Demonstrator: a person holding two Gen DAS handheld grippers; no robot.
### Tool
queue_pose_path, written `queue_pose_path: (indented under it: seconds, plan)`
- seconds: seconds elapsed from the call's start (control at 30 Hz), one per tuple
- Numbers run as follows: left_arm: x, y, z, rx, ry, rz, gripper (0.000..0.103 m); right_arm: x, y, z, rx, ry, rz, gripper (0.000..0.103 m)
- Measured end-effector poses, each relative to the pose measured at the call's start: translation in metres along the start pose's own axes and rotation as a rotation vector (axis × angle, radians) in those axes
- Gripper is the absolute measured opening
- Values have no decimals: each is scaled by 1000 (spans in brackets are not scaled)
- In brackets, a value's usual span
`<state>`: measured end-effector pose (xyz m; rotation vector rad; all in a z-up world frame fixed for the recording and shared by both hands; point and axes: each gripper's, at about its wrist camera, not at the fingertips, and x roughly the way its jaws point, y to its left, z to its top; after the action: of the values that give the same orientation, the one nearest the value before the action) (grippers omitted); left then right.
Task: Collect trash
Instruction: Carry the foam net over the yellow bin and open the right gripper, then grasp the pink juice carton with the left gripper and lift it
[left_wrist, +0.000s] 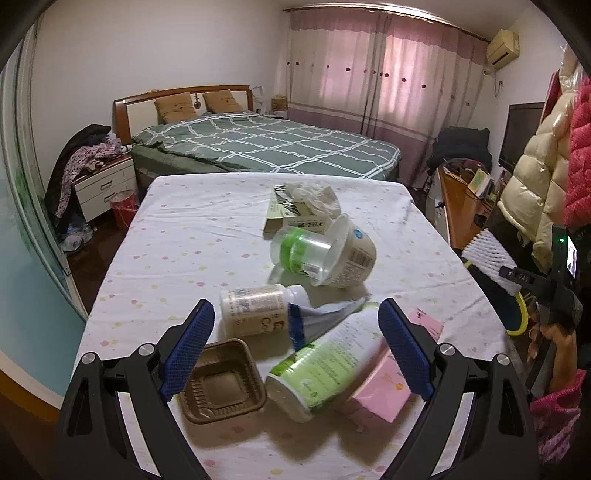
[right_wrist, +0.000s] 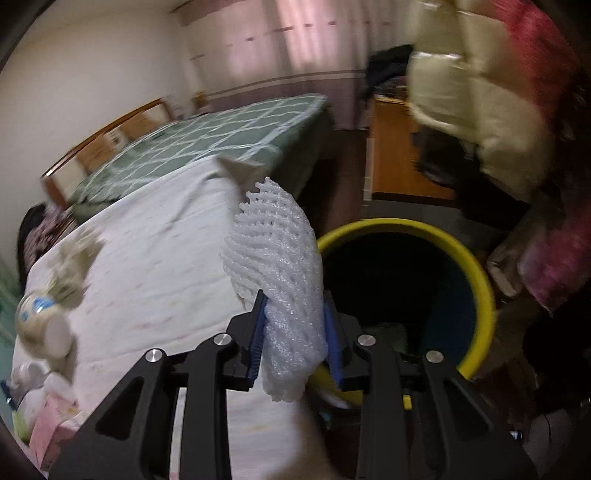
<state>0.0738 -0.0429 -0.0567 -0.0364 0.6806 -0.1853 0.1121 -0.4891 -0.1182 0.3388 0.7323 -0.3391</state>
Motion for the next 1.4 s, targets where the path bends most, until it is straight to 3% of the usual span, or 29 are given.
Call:
queue_pose_path:
  seconds: [0.4, 0.5, 0.57, 0.77, 1.2, 1.4]
  plan:
    - [3, -18, -3, 35, 14, -26, 89, 16, -48, -7, 124, 15, -138, 32]
    - [5, -20, -4, 40, 21, -29, 89, 21, -49, -6, 140, 26, -145, 38]
    - [6, -20, -4, 39, 23, -32, 89, 18, -50, -6, 141, 11, -170, 47]
    - [9, -21, -5, 44, 31, -40, 89, 19, -52, -6, 134, 15, -190, 54]
    - [12, -28, -23, 82, 77, -66, 89, 19, -47, -6, 115, 6, -201, 56]
    - [14, -37, -40, 112, 126, -108, 78, 19, -47, -5, 116, 6, -198, 56]
